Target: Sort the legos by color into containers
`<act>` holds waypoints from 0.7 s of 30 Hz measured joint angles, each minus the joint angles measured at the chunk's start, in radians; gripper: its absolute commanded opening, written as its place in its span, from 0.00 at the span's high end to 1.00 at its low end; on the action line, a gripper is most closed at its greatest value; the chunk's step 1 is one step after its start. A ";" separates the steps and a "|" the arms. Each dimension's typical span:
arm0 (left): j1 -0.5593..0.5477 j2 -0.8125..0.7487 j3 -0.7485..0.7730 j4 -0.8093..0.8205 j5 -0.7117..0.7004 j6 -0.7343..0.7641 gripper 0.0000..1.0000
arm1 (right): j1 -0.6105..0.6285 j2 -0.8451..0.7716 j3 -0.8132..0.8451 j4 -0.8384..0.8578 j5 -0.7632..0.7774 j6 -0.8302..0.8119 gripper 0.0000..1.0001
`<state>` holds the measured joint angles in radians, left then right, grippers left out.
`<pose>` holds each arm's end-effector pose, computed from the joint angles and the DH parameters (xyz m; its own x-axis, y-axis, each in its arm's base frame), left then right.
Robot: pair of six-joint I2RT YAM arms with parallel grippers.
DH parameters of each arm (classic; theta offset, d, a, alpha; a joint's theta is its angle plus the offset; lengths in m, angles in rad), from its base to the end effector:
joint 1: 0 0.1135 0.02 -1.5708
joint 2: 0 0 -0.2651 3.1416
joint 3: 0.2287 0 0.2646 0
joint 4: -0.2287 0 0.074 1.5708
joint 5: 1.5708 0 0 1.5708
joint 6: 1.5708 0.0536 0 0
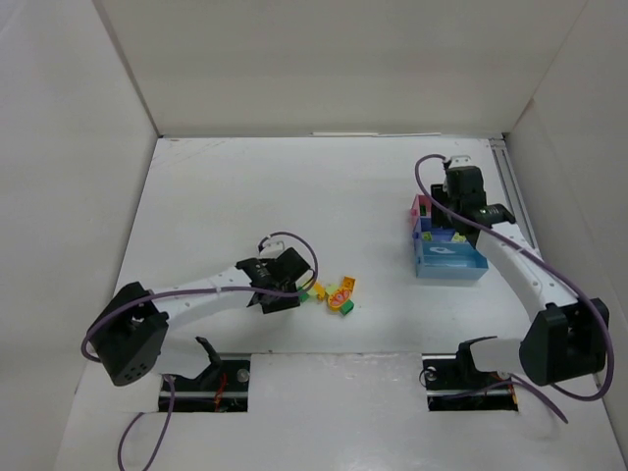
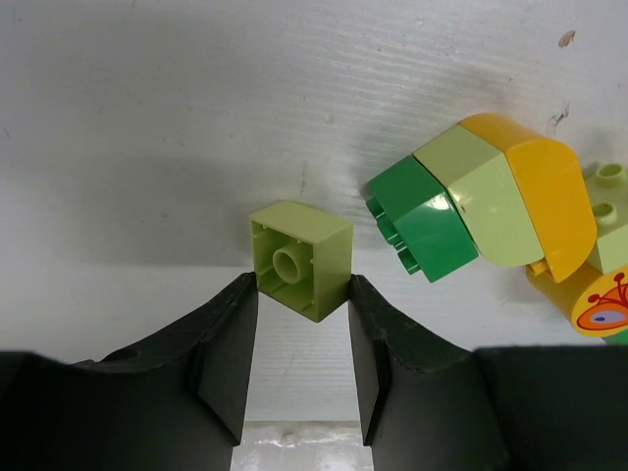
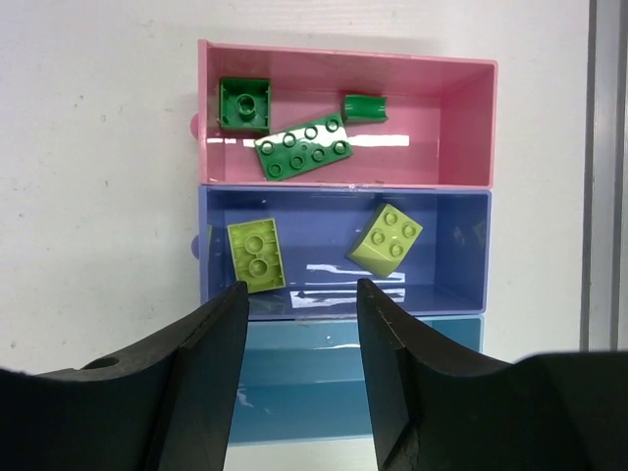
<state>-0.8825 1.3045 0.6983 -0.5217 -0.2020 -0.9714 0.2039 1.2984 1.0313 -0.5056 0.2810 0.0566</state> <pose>0.1674 -0.1866 0.1574 -0.9034 -0.1750 -0.3914 -0.0778 0.9647 -0.2516 0.2997 0.0468 0.2711 -0.6825 -0.0856 -0.7258 0.0386 0.9875 -0.1528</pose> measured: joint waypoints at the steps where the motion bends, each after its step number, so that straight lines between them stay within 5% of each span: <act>1: 0.000 0.010 0.005 -0.001 -0.003 0.001 0.69 | 0.000 -0.002 0.000 0.001 0.000 0.000 0.46; 12: 0.000 -0.098 0.050 -0.002 -0.018 0.045 0.75 | 0.029 -0.064 -0.037 0.051 -0.092 -0.070 0.46; 21: 0.032 -0.408 0.156 0.185 0.052 0.188 0.72 | 0.131 -0.290 -0.184 0.283 -0.602 -0.274 0.41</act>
<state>-0.8501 0.8963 0.8539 -0.3370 -0.1497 -0.7837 0.3347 1.0080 0.8474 -0.2222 -0.3214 -0.2173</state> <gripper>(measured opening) 0.351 0.584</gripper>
